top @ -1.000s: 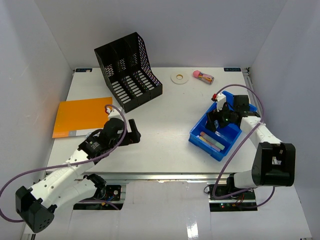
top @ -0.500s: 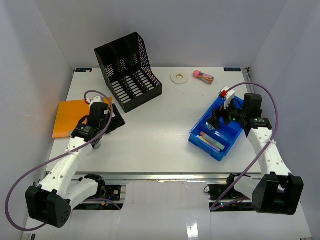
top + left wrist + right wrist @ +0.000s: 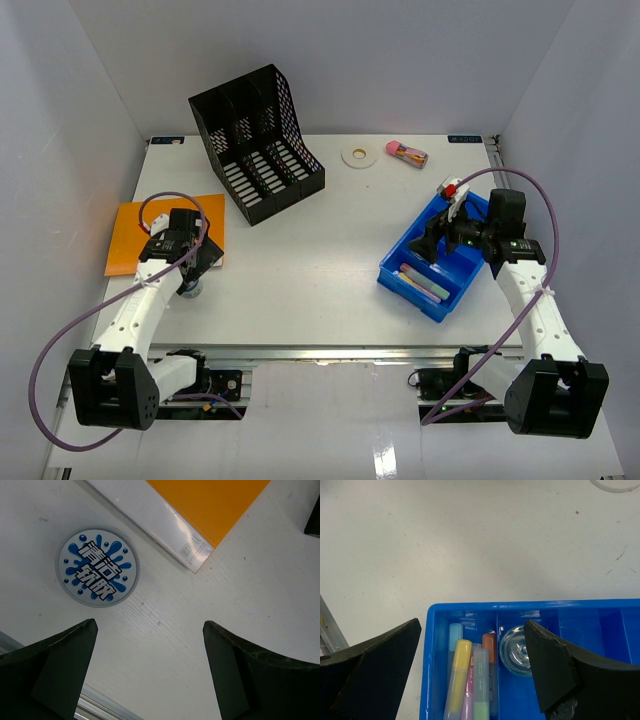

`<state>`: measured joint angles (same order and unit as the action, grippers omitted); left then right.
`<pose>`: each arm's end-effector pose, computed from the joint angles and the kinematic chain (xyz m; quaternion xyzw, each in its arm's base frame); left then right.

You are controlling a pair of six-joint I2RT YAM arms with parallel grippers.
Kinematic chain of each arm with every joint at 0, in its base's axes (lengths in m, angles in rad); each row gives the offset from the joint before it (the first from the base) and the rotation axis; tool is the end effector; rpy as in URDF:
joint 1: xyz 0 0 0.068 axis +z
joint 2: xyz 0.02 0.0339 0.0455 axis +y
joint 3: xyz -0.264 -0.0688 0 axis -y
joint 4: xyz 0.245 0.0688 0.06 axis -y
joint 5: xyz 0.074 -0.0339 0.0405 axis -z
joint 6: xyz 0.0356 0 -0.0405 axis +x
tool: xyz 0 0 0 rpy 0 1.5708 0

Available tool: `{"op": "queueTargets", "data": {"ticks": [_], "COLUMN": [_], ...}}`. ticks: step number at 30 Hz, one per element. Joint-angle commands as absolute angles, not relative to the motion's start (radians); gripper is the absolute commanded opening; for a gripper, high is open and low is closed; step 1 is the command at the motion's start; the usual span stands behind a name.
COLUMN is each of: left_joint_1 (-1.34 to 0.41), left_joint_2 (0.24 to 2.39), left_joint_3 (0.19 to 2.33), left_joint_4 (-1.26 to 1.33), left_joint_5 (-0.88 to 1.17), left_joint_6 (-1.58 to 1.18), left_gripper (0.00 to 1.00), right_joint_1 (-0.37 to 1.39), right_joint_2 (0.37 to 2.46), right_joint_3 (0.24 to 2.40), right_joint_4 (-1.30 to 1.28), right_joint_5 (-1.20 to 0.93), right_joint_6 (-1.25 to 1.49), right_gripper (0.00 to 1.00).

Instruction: Organize the desk

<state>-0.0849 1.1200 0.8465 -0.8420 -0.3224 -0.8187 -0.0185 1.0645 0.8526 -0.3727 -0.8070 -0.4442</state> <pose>0.2047 -0.0061 0.2459 -0.3788 0.8846 0.0434 0.2687 0.2268 0.0215 0.2971 -0.3528 0.7526 0.2368 0.5030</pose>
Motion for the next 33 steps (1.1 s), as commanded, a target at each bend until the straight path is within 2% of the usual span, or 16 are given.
{"op": "queueTargets", "data": {"ticks": [1, 12, 19, 24, 29, 33], "left_joint_1": [-0.059, -0.003, 0.111, 0.126, 0.127, 0.127], "left_joint_2": [1.152, 1.214, 1.338, 1.383, 1.342, 1.222], "left_joint_3": [0.866, 0.841, 0.875, 0.888, 0.879, 0.856], "left_joint_4": [-0.883, -0.872, -0.794, -0.755, -0.747, -0.737], "left_joint_5": [-0.369, -0.415, -0.379, -0.365, -0.329, -0.192], "left_joint_6": [-0.862, -0.865, -0.800, -0.780, -0.758, -0.714], "left_gripper": [0.98, 0.98, 0.97, 0.75, 0.45, 0.11], "right_joint_1": [-0.021, -0.021, -0.022, -0.024, -0.025, -0.025], "right_joint_2": [1.053, 1.056, 1.061, 1.063, 1.066, 1.076], "right_joint_3": [0.838, 0.833, 0.831, 0.828, 0.825, 0.826], "right_joint_4": [-0.382, -0.379, -0.381, -0.382, -0.382, -0.422], "right_joint_5": [-0.842, -0.838, -0.840, -0.838, -0.834, -0.928], "right_joint_6": [-0.432, -0.436, -0.434, -0.437, -0.442, -0.503], "right_gripper": [0.90, 0.90, 0.90, 0.90, 0.90, 0.90]}}
